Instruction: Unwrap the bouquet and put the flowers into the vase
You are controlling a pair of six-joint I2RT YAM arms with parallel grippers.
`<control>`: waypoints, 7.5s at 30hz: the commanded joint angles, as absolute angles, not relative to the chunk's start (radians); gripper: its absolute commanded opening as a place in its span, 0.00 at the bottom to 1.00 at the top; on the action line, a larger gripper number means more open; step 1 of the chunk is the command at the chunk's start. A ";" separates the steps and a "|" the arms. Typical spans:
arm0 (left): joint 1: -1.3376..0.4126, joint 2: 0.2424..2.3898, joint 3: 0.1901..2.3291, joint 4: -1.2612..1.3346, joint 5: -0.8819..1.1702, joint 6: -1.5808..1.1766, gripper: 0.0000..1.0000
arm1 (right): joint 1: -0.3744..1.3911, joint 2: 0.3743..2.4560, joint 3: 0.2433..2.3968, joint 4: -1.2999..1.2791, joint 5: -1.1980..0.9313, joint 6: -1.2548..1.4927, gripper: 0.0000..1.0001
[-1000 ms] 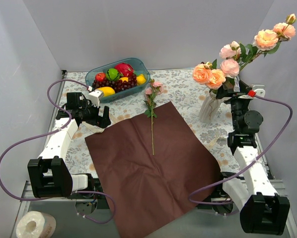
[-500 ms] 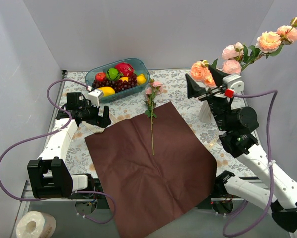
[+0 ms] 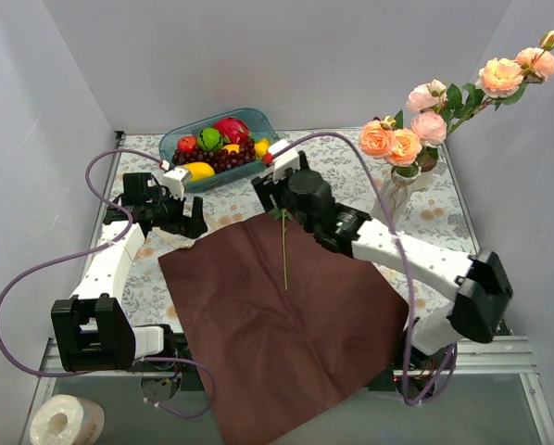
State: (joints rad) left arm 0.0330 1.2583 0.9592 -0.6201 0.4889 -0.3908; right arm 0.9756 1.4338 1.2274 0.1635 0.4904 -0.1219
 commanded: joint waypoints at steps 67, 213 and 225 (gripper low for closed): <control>0.061 1.140 0.983 -0.672 0.489 -0.334 0.98 | 0.880 1.431 1.213 0.239 0.416 0.095 0.01; 0.215 1.104 1.091 -0.707 0.451 -0.420 0.98 | 0.904 1.601 1.000 -0.405 0.124 0.195 0.43; 0.229 1.095 1.091 -0.710 0.468 -0.394 0.98 | 0.904 1.658 1.045 -0.472 0.135 0.156 0.58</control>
State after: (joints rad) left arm 0.2173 1.1236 1.0580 -0.7033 0.4389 -0.4149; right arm 0.9028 1.6581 1.0054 -0.4232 0.1284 0.1757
